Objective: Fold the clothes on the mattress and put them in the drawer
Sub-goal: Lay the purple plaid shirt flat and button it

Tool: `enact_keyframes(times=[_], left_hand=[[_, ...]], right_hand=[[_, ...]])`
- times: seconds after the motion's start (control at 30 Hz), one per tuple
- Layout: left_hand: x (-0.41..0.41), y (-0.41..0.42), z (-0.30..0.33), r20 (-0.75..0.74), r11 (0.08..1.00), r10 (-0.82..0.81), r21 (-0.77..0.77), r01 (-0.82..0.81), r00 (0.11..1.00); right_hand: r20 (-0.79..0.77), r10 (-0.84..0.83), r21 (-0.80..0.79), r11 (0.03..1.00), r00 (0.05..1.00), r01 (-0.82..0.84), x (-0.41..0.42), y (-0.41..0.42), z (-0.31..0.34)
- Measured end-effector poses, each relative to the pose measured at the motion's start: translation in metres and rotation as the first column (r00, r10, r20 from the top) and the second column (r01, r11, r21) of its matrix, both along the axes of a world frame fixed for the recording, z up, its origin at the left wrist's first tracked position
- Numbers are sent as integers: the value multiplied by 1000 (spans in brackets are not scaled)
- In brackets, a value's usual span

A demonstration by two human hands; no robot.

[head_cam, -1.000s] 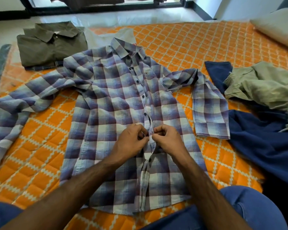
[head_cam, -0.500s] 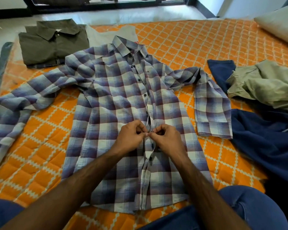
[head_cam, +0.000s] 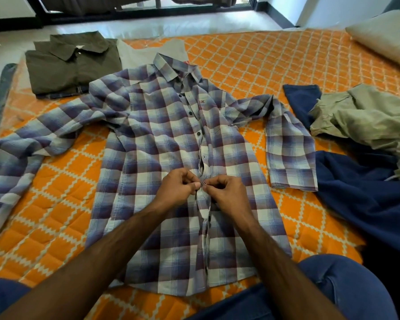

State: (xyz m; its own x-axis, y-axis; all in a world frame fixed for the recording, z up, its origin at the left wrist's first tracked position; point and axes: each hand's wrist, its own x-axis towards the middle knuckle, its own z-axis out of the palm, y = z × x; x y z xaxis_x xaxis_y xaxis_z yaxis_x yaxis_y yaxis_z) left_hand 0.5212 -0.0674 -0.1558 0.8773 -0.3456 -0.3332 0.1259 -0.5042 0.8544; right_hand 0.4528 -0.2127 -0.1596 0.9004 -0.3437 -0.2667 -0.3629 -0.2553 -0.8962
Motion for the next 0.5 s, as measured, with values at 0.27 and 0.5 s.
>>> enact_keyframes(times=[0.27, 0.5], left_hand=[[-1, -3, -2, 7, 998, 65, 15, -65, 998], [-2, -2, -3, 26, 998, 63, 8, -63, 998]], right_hand=[[-9, 17, 14, 1000, 1000, -17, 1, 0, -2], [-6, -15, 140, 990, 1000, 16, 0, -2, -4]])
